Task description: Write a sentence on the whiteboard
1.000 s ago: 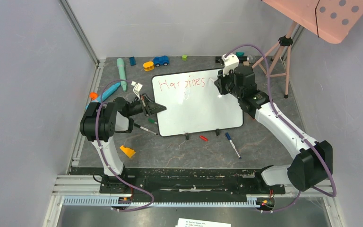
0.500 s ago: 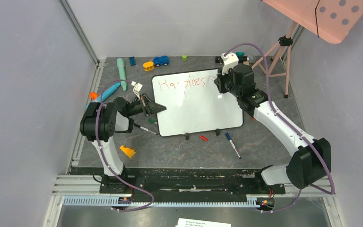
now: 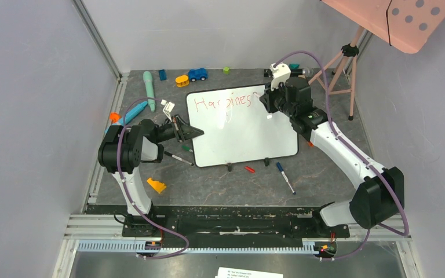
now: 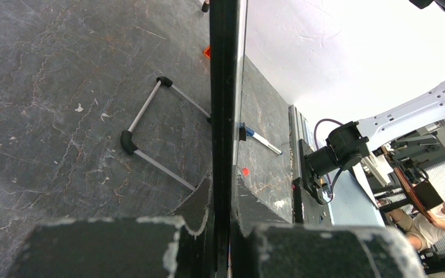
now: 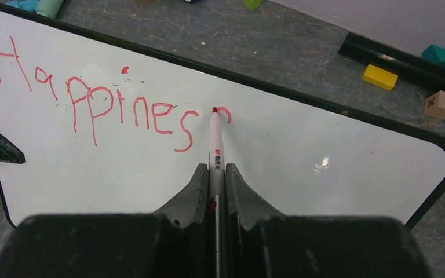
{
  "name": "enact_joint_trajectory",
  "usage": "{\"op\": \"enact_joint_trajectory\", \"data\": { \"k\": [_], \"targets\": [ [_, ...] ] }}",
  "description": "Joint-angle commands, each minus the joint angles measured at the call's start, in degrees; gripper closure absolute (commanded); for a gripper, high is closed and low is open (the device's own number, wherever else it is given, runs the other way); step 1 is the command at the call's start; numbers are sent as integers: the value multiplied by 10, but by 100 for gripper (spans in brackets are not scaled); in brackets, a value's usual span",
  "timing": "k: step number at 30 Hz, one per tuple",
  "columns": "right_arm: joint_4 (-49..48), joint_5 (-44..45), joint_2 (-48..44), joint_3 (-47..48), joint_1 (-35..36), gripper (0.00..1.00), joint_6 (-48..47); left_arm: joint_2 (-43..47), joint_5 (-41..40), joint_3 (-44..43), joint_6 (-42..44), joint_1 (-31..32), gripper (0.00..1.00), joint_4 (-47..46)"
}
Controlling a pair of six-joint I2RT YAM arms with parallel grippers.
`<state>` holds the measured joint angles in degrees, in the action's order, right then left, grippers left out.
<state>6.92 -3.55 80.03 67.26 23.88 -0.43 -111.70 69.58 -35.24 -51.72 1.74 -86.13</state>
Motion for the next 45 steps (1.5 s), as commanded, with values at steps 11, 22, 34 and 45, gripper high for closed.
{"op": "enact_joint_trajectory", "data": {
  "k": [11, 22, 34, 45],
  "targets": [
    [-5, 47, -26, -28, -3, 100, 3, 10, 8, 8, 53, 6, 98, -31],
    [-1, 38, -50, -59, -3, 100, 0, 9, 8, 7, 53, 6, 98, -31],
    [-22, -54, -38, -47, -3, 100, 21, 10, 9, 7, 53, 6, 98, -31],
    [-158, -71, -177, -162, -3, 100, 66, 8, 8, 6, 52, 6, 98, -31]
  ]
}}
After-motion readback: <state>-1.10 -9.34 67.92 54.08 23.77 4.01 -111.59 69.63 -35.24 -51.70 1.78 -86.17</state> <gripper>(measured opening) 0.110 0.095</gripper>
